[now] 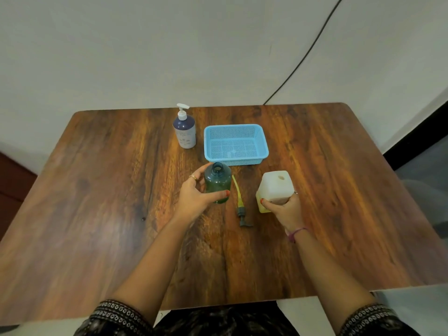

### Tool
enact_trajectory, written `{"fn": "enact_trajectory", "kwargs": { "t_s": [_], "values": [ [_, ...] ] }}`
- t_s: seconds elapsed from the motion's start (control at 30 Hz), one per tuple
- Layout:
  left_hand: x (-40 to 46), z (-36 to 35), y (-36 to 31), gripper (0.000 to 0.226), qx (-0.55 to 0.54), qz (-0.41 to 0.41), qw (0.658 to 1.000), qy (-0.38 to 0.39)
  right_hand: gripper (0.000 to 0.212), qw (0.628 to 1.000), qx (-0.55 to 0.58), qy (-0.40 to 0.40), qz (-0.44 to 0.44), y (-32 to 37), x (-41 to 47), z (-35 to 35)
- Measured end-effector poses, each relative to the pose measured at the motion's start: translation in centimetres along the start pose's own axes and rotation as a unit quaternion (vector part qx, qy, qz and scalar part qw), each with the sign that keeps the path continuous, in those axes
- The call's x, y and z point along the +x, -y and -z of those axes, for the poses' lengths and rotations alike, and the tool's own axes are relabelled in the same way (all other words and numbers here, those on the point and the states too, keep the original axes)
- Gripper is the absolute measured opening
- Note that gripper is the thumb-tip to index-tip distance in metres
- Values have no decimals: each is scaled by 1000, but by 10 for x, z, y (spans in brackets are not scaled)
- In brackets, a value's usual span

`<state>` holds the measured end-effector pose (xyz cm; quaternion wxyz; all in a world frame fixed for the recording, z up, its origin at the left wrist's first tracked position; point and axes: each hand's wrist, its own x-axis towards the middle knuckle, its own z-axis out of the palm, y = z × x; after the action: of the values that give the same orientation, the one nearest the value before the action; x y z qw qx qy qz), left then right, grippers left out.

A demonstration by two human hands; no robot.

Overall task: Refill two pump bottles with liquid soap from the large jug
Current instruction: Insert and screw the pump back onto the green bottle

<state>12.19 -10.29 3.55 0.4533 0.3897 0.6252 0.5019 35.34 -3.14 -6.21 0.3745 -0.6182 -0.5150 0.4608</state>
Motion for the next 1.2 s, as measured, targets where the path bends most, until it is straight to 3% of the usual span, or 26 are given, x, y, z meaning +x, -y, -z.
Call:
{"fn": "enact_trajectory", "kwargs": {
  "t_s": [0.1,0.23,0.37,0.5,0.67,0.77,0.87,1.07,1.2],
  "values": [
    [1,-3,1,78,8,-1,1000,4,89,1000,-17,21,8,-1,1,5],
    [3,-3,2,79,9,4,1000,6,112,1000,-17,9,-4,-10,-9,8],
    [4,-4,1,77,3,-1,1000,5,82,997,-11,-65,-31,-21,-56,-2],
    [5,-4,0,76,1,-4,1000,2,43,994,-65,26,89,-31,-88,-13],
    [7,-2,1,78,-3,-4,1000,-4,32,916,-253,163,266,-21,-71,-20],
    [6,1,2,80,4,-6,1000,-7,46,827,-420,233,293,-7,-49,-29],
    [4,4,1,78,6,-8,1000,-13,56,756,-509,280,301,7,-33,-39],
    [2,10,-3,78,8,-17,1000,-19,52,728,-533,320,289,5,-17,-51],
    [4,14,-8,75,15,-35,999,-34,48,764,-484,317,285,4,-7,-48]
  ]
}}
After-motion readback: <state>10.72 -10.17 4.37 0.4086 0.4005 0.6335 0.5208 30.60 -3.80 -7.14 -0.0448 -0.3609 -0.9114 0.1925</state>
